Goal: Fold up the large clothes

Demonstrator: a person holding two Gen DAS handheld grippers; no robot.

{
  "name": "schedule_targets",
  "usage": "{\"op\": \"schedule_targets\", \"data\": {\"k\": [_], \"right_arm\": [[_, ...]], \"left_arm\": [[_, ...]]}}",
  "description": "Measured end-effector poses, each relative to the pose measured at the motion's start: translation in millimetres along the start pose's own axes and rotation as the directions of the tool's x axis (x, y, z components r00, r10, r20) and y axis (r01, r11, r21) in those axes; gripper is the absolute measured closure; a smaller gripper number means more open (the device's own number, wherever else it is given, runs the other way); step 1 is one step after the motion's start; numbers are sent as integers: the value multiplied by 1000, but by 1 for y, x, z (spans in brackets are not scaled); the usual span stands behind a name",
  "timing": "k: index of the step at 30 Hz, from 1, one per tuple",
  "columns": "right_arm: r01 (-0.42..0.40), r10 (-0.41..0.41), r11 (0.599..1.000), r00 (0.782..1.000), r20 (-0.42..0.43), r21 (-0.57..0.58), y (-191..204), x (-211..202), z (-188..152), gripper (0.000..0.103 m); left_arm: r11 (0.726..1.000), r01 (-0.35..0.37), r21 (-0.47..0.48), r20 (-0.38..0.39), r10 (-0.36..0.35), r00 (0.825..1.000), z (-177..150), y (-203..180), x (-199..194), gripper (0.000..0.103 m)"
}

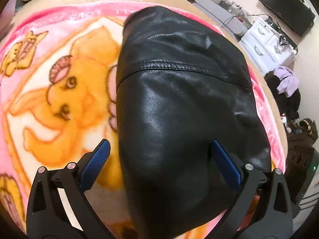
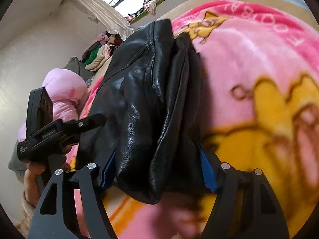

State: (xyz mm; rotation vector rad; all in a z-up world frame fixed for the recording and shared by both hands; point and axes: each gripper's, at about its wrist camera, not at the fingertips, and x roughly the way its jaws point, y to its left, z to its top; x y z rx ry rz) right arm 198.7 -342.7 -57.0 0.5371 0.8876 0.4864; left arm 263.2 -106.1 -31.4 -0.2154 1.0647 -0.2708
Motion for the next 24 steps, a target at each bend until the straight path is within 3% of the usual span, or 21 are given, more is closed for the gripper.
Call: {"op": "schedule_targets", "data": {"k": [3,5,8,11,14,17,19,21,24], "right_arm": [[16,-16,1000,1000,7,-5,11,2,-9,31],[70,-70,997,997,20,-9,14,1,-11,22],[62,-61,997,998,-21,40,9,-5,-8,13],[113,-113,994,991,65,16,18,-32,1,5],[173,-167,984,975,149,-32,31,-44,28,5],[190,-175,980,969,177,-67,39,-31,69,5],[191,-178,979,971,157,-66,40,-12,98,6],[192,-182,978,975,128,-75,39,7,120,15],[259,-253,964,963,98,-63,35,33,146,19]], "left_arm": [[1000,-12,15,0,12,1000,-1,1,-1,8],[1000,1,16,-8,-1,1000,-3,2,2,8],[1000,21,11,-4,-21,1000,-5,3,4,8],[999,32,15,1,-32,999,-6,4,5,8],[999,37,16,4,-37,999,-8,5,5,8],[999,37,19,6,-37,999,-9,5,4,8],[999,33,27,8,-34,999,-10,5,4,8],[999,28,35,12,-29,1000,-11,3,3,8],[998,12,56,20,-13,1000,-12,0,1,8]]}}
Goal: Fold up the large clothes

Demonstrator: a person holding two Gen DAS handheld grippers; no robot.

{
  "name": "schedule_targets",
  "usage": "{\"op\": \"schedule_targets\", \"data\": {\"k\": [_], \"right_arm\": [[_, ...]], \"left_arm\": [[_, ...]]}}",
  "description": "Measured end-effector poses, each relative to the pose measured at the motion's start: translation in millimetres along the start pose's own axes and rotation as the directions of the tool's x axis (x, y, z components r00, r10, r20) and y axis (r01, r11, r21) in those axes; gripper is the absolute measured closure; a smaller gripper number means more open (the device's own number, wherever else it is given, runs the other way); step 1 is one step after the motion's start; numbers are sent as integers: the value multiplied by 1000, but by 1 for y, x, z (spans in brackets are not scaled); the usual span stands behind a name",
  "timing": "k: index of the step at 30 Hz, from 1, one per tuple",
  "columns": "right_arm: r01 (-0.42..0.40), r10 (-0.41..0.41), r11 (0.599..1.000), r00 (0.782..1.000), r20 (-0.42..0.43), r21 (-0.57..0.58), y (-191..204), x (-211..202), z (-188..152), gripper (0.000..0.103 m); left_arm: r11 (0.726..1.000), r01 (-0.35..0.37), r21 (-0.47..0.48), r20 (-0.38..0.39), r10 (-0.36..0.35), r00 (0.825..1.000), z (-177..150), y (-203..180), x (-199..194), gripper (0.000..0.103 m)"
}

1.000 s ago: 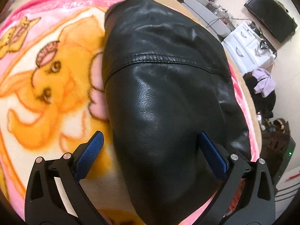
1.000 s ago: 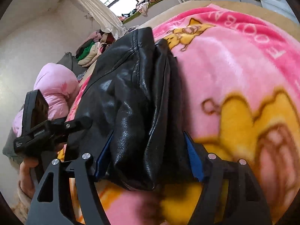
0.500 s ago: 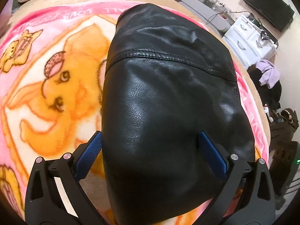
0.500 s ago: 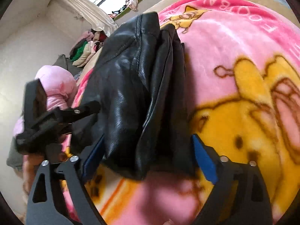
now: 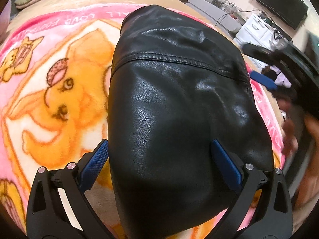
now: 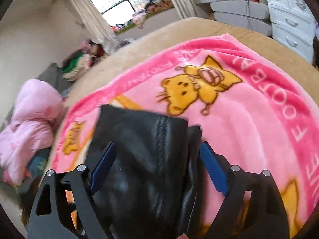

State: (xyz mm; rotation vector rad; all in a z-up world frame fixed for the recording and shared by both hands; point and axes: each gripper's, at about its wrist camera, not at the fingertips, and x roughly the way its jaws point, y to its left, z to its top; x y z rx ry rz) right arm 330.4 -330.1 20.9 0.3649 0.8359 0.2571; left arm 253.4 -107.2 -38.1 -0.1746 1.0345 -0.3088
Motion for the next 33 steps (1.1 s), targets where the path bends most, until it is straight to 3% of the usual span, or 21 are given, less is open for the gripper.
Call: {"op": "schedule_targets", "data": {"k": [1,2,3,4,5,7,9,10,17,22,33], "right_arm": [[20,-21,1000,1000,-22,-5,-1,11,5,25],[12,-12,1000,999,-36,-14,0,17,4,45],[-16,15,1000,998,-64,-18,-1,25,4,55],[-22,20,999,997,-70,-28,0,26,4,74],[-37,34,998,998,-62,-49,1,23,3,84],[-83,81,993,996,-28,-82,1,11,7,89],[-149,150,987,989,7,-57,-8,-3,12,89],[-145,146,988,989,13,-60,-11,-5,14,89],[20,-23,997,999,-37,-77,-39,39,-8,83],[21,-21,1000,999,-30,-6,-50,48,-20,80],[84,-83,994,996,20,-64,-35,31,-27,71]], "left_arm": [[1000,-4,6,1,4,1000,0,-1,-1,8],[1000,-6,10,0,6,1000,0,-2,-1,8],[1000,-7,12,-1,7,1000,1,-2,-1,8],[1000,-8,13,-1,8,1000,1,-2,-1,8],[1000,-10,14,-2,10,1000,1,-3,-1,8],[1000,-3,16,1,3,1000,2,-1,-3,8],[1000,13,22,0,-13,1000,3,-2,-5,8],[999,17,32,4,-17,1000,3,-5,-5,8],[994,-28,109,6,27,1000,1,-22,3,8],[994,-35,106,-2,35,999,4,-22,6,8],[995,-34,97,-8,35,999,1,-21,5,8]]}}
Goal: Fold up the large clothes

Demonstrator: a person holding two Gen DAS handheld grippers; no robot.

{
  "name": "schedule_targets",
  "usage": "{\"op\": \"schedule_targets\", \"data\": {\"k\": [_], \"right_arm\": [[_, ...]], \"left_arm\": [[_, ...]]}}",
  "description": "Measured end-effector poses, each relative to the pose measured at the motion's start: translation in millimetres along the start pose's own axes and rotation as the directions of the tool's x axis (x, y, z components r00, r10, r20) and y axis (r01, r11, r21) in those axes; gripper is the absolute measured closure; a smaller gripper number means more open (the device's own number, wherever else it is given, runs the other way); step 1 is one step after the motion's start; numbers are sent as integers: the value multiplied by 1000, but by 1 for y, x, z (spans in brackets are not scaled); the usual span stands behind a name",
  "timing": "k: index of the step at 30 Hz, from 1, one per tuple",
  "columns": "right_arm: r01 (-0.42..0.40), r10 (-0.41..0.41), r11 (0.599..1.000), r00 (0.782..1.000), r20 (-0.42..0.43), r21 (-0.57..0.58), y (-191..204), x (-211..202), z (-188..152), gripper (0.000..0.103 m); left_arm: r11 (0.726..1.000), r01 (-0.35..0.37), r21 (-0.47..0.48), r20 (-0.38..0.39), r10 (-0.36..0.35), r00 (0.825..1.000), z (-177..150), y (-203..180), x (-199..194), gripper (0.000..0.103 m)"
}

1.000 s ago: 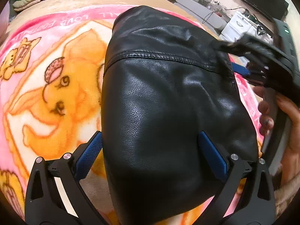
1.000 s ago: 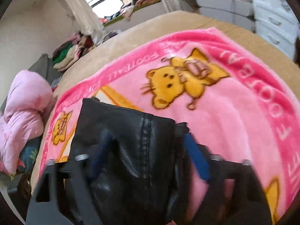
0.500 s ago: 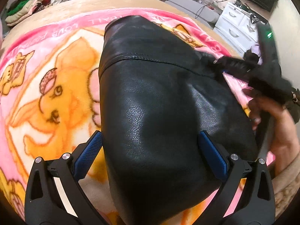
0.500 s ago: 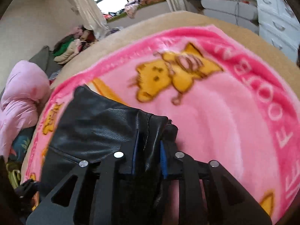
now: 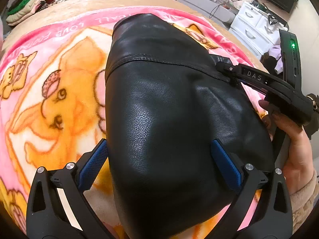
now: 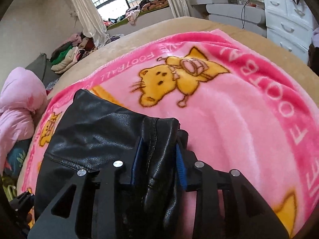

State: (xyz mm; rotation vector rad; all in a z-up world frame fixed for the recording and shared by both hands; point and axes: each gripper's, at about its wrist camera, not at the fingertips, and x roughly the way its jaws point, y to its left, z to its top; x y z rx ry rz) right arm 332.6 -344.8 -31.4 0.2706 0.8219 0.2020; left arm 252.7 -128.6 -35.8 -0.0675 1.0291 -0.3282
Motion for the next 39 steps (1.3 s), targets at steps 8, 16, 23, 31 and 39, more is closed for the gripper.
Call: {"op": "schedule_targets", "data": {"k": [8,16,23,31,39], "right_arm": [[22,-20,996,999,-30,91,-16,-6,-7,39],[14,-15,996,1000,4,84,-12,-37,-10,25],[-13,13,1000,1000,-4,25,5,-62,-33,25],[-19,19,1000,1000,15,16,10,-80,-52,20],[-7,5,1000,999,50,25,14,-103,-68,11]], "left_arm": [[1000,-5,-13,-5,5,1000,0,0,-2,8],[1000,1,-31,-9,-1,1000,-3,1,-6,8],[999,2,-39,-5,-3,1000,-7,3,-16,8],[999,-36,-10,16,37,999,-5,2,-31,9],[999,-52,-14,29,53,998,-7,2,-45,9]]}}
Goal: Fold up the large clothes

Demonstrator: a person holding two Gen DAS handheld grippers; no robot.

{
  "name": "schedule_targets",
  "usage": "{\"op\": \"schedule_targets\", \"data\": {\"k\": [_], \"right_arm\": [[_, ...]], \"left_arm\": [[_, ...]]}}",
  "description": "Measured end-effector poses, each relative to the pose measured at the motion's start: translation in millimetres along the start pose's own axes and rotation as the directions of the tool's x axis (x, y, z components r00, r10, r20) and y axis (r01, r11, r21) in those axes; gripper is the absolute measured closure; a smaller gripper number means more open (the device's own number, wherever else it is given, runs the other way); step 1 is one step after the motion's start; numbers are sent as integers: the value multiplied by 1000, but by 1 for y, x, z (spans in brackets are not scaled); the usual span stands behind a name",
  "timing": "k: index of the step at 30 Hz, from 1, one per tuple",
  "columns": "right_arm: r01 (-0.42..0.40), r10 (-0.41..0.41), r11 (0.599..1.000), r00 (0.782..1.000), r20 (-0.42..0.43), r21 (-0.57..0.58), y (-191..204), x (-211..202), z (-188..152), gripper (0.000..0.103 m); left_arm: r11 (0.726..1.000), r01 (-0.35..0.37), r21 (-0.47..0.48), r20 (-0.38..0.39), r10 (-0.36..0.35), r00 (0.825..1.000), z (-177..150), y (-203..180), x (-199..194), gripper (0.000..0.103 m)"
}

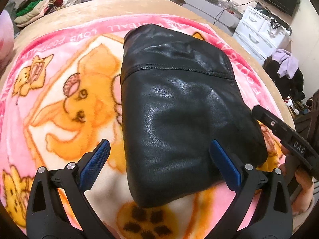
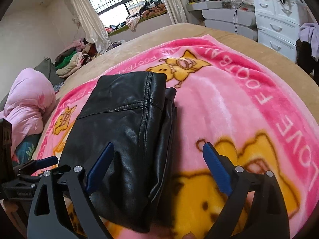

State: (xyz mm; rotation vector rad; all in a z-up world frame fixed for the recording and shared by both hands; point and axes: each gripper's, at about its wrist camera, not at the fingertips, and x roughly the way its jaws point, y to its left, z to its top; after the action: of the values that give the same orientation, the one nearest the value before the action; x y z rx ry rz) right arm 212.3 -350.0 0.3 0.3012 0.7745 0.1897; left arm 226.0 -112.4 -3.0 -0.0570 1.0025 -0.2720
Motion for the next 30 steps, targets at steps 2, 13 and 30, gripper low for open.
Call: {"op": "schedule_targets", "data": {"k": [2,13,30], "right_arm": [[0,0,1000,1000,6,3,1,-5,-4,10],[-21,23,999,997,78,-34,16,-52,-39,5],[80,-46,978,983,178,-191,56,-113,-105,5]], "left_arm": [[1000,-3,0,6,3,1000,-1,0,-4,9],[999,-31,13,75,30,997,-24,2,-35,9],[999,-17,-44,175,25,984,-86,14,-78,9]]}}
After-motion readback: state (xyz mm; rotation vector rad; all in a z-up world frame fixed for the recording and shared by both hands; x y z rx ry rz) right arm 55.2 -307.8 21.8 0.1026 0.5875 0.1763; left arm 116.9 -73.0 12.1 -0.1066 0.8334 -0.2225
